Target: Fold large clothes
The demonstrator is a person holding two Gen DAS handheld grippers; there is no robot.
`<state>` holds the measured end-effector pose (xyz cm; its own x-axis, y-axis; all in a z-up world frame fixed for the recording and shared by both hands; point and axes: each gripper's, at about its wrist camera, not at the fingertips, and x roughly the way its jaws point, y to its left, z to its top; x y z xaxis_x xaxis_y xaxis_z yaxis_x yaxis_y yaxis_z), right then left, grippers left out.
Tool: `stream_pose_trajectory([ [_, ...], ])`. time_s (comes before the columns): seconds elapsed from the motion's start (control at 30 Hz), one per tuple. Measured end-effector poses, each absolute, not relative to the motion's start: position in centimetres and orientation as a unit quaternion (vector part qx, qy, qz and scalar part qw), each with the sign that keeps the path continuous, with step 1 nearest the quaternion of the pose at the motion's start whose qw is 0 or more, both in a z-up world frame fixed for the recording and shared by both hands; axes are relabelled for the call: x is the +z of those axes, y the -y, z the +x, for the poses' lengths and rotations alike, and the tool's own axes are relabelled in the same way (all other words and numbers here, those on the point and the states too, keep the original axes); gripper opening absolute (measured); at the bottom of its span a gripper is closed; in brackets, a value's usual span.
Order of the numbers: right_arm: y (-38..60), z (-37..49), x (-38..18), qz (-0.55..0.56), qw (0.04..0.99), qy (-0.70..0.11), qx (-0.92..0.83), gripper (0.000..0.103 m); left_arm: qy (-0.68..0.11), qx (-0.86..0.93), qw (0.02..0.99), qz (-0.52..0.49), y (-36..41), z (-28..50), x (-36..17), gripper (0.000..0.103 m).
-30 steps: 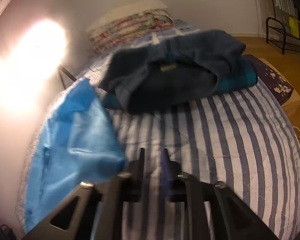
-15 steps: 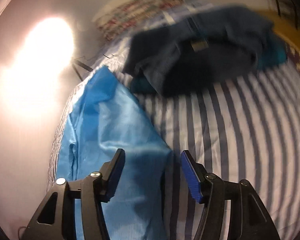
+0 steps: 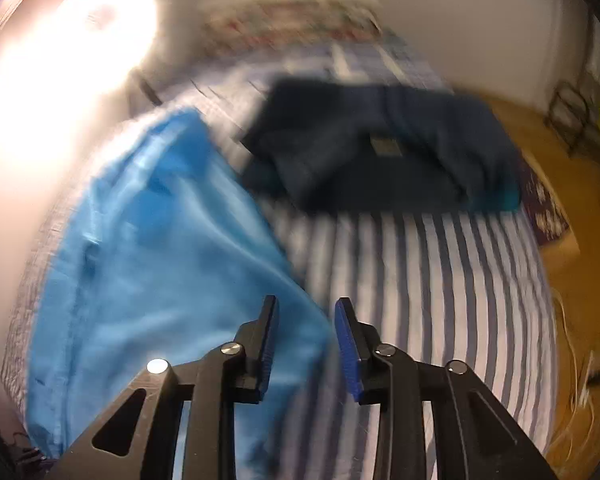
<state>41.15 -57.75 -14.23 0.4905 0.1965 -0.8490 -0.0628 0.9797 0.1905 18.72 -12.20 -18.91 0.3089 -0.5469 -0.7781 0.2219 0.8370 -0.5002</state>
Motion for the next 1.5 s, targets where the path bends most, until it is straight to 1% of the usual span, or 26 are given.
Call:
stream_pose_trajectory([
  [0.07,56.3,42.4,-12.5,0.065,0.864,-0.489,0.103,0.031,-0.532,-0.240,0.797,-0.158,11.9,19.0,-18.8,0.037],
  [0.17,53.8,45.6,-12.2,0.075,0.859,-0.490,0.131,0.028,-0.517,-0.229,0.808,-0.166,11.0,19.3,-18.1,0.037],
  [0.27,51.1,49.3,-13.7,0.097,0.848,-0.500,0.150,0.025,-0.504,-0.216,0.816,-0.181,9.5,19.7,-17.5,0.037],
  [0.33,48.6,52.5,-15.6,0.115,0.839,-0.509,0.157,0.025,-0.503,-0.211,0.814,-0.197,8.5,20.1,-17.5,0.037],
  [0.6,42.1,61.1,-21.8,0.137,0.829,-0.522,0.147,0.025,-0.516,-0.201,0.799,-0.233,6.3,20.9,-18.9,0.037],
  [0.77,39.0,63.1,-24.1,0.109,0.832,-0.520,0.158,0.025,-0.521,-0.204,0.792,-0.244,6.1,21.1,-19.3,0.037],
  [0.8,38.7,63.3,-24.3,0.101,0.833,-0.522,0.155,0.023,-0.520,-0.204,0.793,-0.244,6.2,21.1,-19.2,0.037],
  [0.87,39.2,63.2,-24.0,0.109,0.834,-0.519,0.153,0.023,-0.518,-0.207,0.795,-0.240,6.3,21.0,-19.1,0.037],
  [0.97,41.1,62.1,-21.7,0.138,0.840,-0.498,0.166,0.026,-0.514,-0.211,0.799,-0.231,6.6,20.8,-18.7,0.037],
  [1.0,41.9,61.3,-20.6,0.144,0.844,-0.489,0.167,0.029,-0.513,-0.212,0.800,-0.226,6.7,20.6,-18.5,0.037],
  [1.07,43.8,59.6,-18.3,0.161,0.846,-0.477,0.176,0.030,-0.510,-0.215,0.805,-0.213,7.1,20.3,-18.2,0.037],
  [1.1,44.8,58.4,-16.8,0.169,0.847,-0.469,0.183,0.030,-0.508,-0.215,0.808,-0.207,7.3,20.1,-18.0,0.037],
  [1.17,46.6,55.9,-14.1,0.169,0.854,-0.454,0.189,0.032,-0.504,-0.218,0.811,-0.199,7.6,19.6,-17.6,0.041],
  [1.2,47.6,54.3,-12.5,0.167,0.859,-0.445,0.192,0.035,-0.504,-0.219,0.812,-0.197,7.7,19.5,-17.5,0.046],
  [1.23,48.5,52.9,-11.1,0.167,0.863,-0.437,0.193,0.036,-0.504,-0.220,0.812,-0.195,7.8,19.4,-17.4,0.048],
  [1.3,50.7,49.8,-8.3,0.178,0.868,-0.419,0.199,0.040,-0.504,-0.224,0.813,-0.187,8.3,19.0,-17.3,0.048],
  [1.4,53.9,44.9,-4.6,0.197,0.874,-0.397,0.201,0.043,-0.506,-0.228,0.812,-0.180,8.8,18.4,-17.3,0.049],
  [1.5,56.6,39.7,-2.0,0.198,0.880,-0.386,0.195,0.048,-0.509,-0.235,0.808,-0.179,9.2,17.9,-17.3,0.049],
])
